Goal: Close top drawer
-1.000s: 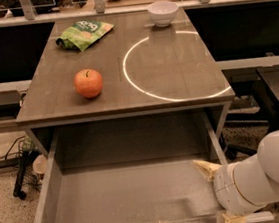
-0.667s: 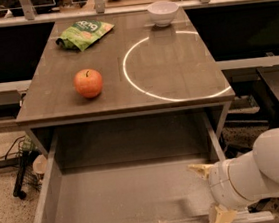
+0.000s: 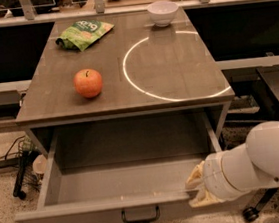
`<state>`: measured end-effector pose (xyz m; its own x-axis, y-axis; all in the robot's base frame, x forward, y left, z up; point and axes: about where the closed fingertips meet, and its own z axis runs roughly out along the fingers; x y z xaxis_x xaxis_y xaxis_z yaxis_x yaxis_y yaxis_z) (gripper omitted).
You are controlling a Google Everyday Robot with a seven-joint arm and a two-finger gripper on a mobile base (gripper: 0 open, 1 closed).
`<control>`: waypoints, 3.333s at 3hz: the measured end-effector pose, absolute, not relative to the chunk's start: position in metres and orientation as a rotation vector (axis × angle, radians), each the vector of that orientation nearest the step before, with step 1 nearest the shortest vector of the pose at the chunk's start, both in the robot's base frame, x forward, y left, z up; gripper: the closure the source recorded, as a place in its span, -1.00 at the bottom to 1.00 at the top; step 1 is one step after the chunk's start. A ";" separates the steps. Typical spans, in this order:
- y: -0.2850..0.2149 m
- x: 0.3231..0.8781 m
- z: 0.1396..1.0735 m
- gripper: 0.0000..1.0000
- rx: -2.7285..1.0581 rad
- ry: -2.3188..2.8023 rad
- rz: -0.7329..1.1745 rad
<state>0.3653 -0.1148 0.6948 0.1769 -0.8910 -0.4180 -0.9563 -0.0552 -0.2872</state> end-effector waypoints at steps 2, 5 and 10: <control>-0.104 0.401 0.721 0.74 -1.929 1.666 0.133; -0.143 0.390 0.739 -0.27 -1.882 1.714 0.091; -0.138 0.359 0.665 1.00 -1.996 1.819 0.135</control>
Offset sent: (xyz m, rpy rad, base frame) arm 0.0746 0.0204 0.0559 0.0836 -0.1454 0.0061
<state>0.3589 -0.1378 0.6654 0.1329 -0.9252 -0.3554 -0.9676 -0.0434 -0.2489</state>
